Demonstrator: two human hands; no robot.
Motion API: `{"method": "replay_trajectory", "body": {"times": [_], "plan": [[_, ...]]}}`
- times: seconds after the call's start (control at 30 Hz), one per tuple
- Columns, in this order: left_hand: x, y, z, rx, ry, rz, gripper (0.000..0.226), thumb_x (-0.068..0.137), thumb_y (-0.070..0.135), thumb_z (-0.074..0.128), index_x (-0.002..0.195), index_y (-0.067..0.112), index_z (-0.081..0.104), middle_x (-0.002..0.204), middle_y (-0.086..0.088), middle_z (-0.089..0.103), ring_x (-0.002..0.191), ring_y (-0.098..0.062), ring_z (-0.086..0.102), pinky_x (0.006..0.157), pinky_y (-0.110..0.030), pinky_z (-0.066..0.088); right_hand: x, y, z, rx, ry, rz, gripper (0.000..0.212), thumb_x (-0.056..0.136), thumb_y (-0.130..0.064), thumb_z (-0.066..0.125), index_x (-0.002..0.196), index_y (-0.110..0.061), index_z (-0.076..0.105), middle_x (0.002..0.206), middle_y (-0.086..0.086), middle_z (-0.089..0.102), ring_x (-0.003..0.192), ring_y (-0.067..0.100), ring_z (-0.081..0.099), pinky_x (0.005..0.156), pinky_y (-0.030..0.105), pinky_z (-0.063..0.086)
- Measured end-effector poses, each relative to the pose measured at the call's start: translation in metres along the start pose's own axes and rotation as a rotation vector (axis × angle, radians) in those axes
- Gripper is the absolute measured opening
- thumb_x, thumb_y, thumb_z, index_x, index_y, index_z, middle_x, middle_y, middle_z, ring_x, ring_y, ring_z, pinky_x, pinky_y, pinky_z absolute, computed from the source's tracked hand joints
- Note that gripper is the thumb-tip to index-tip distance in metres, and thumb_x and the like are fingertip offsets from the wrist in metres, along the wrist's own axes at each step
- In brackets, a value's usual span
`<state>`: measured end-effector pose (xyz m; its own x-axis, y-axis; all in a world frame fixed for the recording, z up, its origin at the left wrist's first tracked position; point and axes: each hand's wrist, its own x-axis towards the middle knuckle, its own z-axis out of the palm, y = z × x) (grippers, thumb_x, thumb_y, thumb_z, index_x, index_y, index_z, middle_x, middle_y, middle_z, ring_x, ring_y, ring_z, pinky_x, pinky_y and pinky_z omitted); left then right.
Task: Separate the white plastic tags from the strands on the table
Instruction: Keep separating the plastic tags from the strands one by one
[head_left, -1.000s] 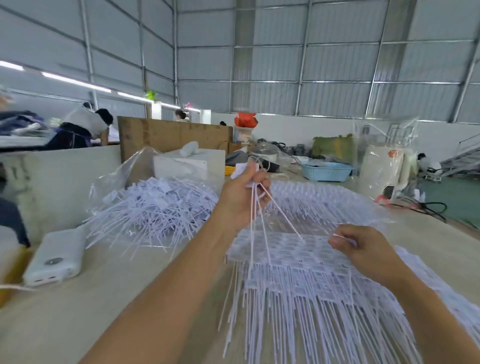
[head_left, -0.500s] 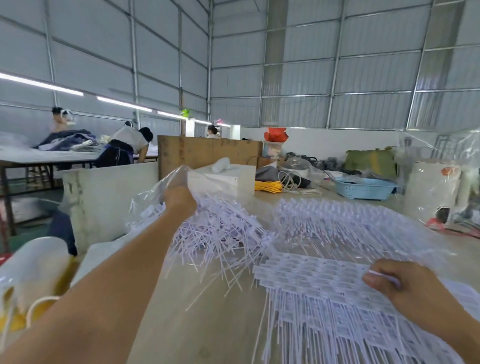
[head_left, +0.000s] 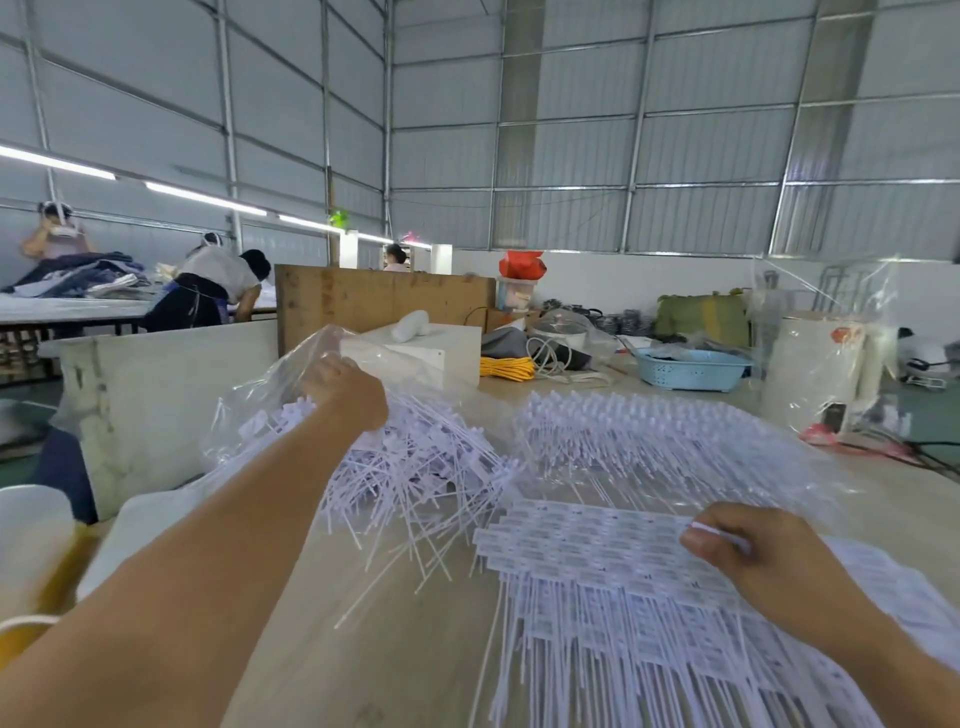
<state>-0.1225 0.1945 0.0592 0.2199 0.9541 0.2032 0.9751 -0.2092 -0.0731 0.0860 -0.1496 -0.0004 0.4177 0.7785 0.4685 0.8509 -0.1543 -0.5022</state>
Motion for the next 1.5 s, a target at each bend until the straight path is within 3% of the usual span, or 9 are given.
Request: {"method": "replay_trajectory", "body": {"times": [0.13, 0.27, 0.43, 0.6, 0.77, 1.07, 1.27, 1.37, 1.5], "plan": [[-0.057, 0.031, -0.041, 0.189, 0.019, 0.034, 0.032, 0.093, 0.035, 0.047, 0.119, 0.017, 0.052, 0.14, -0.009, 0.045, 0.132, -0.033, 0.037, 0.108, -0.051, 0.028, -0.002, -0.003, 0.003, 0.093, -0.015, -0.026, 0.021, 0.089, -0.018, 0.061, 0.069, -0.012, 0.06, 0.068, 0.009, 0.058, 0.067, 0.025, 0.054, 0.065, 0.026, 0.04], [-0.127, 0.081, -0.048, -0.348, 0.211, 0.424, 0.04, 0.094, 0.049, 0.046, 0.084, 0.012, 0.057, 0.093, -0.005, 0.066, 0.095, -0.026, 0.061, 0.089, -0.04, 0.044, -0.002, -0.005, 0.004, 0.13, 0.02, -0.034, 0.022, 0.09, -0.02, 0.06, 0.071, -0.029, 0.056, 0.084, 0.007, 0.058, 0.082, 0.014, 0.052, 0.074, 0.013, 0.036], [-0.212, 0.143, -0.021, -1.225, -0.73, 0.721, 0.053, 0.085, 0.057, 0.056, 0.09, 0.006, 0.067, 0.068, -0.002, 0.072, 0.065, -0.014, 0.071, 0.061, -0.023, 0.055, -0.002, -0.007, 0.004, 0.187, 0.1, -0.075, 0.029, 0.082, -0.005, 0.066, 0.08, -0.031, 0.053, 0.084, 0.001, 0.05, 0.082, 0.015, 0.05, 0.072, 0.017, 0.038], [-0.23, 0.155, 0.001, -1.619, -0.959, 0.526, 0.017, 0.088, 0.024, 0.066, 0.088, 0.007, 0.062, 0.068, -0.008, 0.071, 0.064, -0.018, 0.07, 0.06, -0.022, 0.055, -0.003, -0.004, 0.006, 0.178, -0.004, -0.002, 0.034, 0.069, -0.01, 0.076, 0.082, -0.029, 0.051, 0.088, -0.001, 0.044, 0.076, 0.006, 0.045, 0.062, 0.007, 0.038], [-0.221, 0.151, 0.008, -1.728, -0.722, 0.399, 0.021, 0.09, 0.017, 0.064, 0.071, 0.01, 0.058, 0.051, 0.0, 0.059, 0.045, -0.009, 0.057, 0.047, -0.02, 0.047, -0.004, -0.001, 0.004, 0.174, -0.066, 0.015, 0.02, 0.084, -0.032, 0.067, 0.089, -0.014, 0.062, 0.09, 0.004, 0.059, 0.081, 0.009, 0.052, 0.066, 0.01, 0.036], [-0.219, 0.154, 0.022, -1.764, -0.548, 0.469, 0.017, 0.09, 0.016, 0.063, 0.075, 0.012, 0.06, 0.051, 0.001, 0.056, 0.042, -0.011, 0.051, 0.043, -0.02, 0.042, -0.007, 0.002, 0.01, 0.079, -0.131, -0.002, 0.014, 0.094, -0.018, 0.055, 0.094, -0.006, 0.063, 0.087, 0.009, 0.063, 0.078, 0.02, 0.055, 0.072, 0.03, 0.041], [-0.221, 0.154, 0.024, -1.558, -0.46, 0.627, 0.047, 0.101, 0.02, 0.045, 0.078, -0.02, 0.056, 0.04, -0.002, 0.038, 0.032, -0.008, 0.032, 0.038, -0.016, 0.027, -0.008, -0.003, 0.014, 0.072, -0.156, -0.012, 0.02, 0.092, -0.02, 0.057, 0.097, -0.002, 0.065, 0.091, 0.011, 0.066, 0.08, 0.02, 0.056, 0.071, 0.024, 0.041], [-0.222, 0.156, 0.021, -1.492, -0.398, 0.594, 0.041, 0.102, 0.025, 0.042, 0.088, -0.012, 0.056, 0.042, 0.003, 0.04, 0.029, -0.003, 0.032, 0.036, -0.016, 0.027, -0.008, -0.007, 0.012, 0.076, -0.146, -0.037, 0.016, 0.093, -0.013, 0.056, 0.09, 0.003, 0.06, 0.076, 0.005, 0.057, 0.066, 0.01, 0.046, 0.06, 0.016, 0.032], [-0.218, 0.157, 0.019, -1.432, -0.33, 0.624, 0.027, 0.099, 0.025, 0.047, 0.077, 0.01, 0.045, 0.053, -0.002, 0.046, 0.03, -0.002, 0.038, 0.039, -0.019, 0.03, -0.008, -0.009, 0.008, 0.163, -0.15, -0.033, 0.015, 0.091, -0.005, 0.057, 0.092, 0.009, 0.062, 0.085, 0.024, 0.06, 0.072, 0.028, 0.048, 0.064, 0.026, 0.036]]}}
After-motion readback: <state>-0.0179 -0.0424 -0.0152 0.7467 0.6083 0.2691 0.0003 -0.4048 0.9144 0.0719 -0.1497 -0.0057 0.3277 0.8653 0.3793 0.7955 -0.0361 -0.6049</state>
